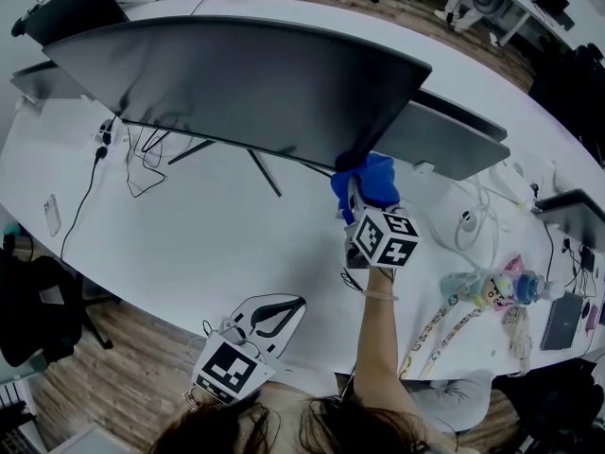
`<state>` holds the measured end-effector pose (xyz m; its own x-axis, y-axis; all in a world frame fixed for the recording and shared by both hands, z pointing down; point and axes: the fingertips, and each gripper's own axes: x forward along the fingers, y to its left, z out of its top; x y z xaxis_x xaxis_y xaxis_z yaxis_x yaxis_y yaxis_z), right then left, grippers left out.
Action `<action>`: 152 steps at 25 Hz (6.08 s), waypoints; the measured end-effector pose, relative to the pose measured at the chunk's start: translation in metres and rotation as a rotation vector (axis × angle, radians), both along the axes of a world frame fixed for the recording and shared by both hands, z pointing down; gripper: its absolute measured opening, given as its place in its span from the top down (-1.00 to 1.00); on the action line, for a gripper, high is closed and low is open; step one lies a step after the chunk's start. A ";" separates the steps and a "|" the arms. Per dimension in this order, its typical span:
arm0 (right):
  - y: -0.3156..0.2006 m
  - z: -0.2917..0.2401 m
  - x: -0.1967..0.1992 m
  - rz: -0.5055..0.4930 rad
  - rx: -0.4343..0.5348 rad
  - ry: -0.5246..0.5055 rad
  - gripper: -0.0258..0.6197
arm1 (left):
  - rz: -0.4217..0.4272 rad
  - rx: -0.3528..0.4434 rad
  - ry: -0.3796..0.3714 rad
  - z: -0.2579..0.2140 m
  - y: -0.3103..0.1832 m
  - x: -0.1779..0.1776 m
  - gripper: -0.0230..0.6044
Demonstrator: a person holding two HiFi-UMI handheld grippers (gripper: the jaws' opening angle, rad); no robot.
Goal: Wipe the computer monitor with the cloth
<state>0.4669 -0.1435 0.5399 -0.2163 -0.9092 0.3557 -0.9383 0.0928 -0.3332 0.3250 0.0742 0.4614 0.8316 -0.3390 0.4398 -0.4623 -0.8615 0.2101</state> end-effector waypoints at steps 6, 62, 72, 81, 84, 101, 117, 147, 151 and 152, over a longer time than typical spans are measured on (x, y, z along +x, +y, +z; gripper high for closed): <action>0.000 0.013 0.000 0.018 -0.024 -0.014 0.62 | -0.015 -0.028 0.032 0.000 -0.003 -0.003 0.90; -0.010 0.067 -0.064 0.099 -0.225 -0.429 0.62 | -0.123 -0.013 0.026 -0.002 -0.019 -0.072 0.90; -0.020 0.067 -0.096 0.081 -0.219 -0.404 0.62 | -0.123 -0.003 0.020 -0.007 -0.027 -0.090 0.90; -0.028 0.065 -0.110 0.092 -0.213 -0.412 0.62 | -0.149 -0.019 0.031 -0.008 -0.032 -0.111 0.90; -0.029 0.065 -0.112 0.096 -0.214 -0.411 0.62 | -0.146 -0.013 0.028 -0.009 -0.034 -0.115 0.90; -0.041 0.064 -0.140 0.125 -0.211 -0.370 0.62 | -0.140 -0.011 0.050 -0.018 -0.052 -0.149 0.90; -0.050 0.060 -0.165 0.167 -0.188 -0.344 0.62 | -0.047 0.013 0.048 -0.022 -0.062 -0.181 0.90; -0.069 0.059 -0.194 0.220 -0.177 -0.318 0.62 | -0.045 0.004 0.062 -0.021 -0.063 -0.245 0.90; -0.071 0.059 -0.198 0.224 -0.181 -0.311 0.62 | -0.042 -0.004 0.067 -0.023 -0.069 -0.250 0.90; -0.071 0.060 -0.199 0.226 -0.182 -0.308 0.62 | -0.037 0.000 0.068 -0.023 -0.070 -0.251 0.90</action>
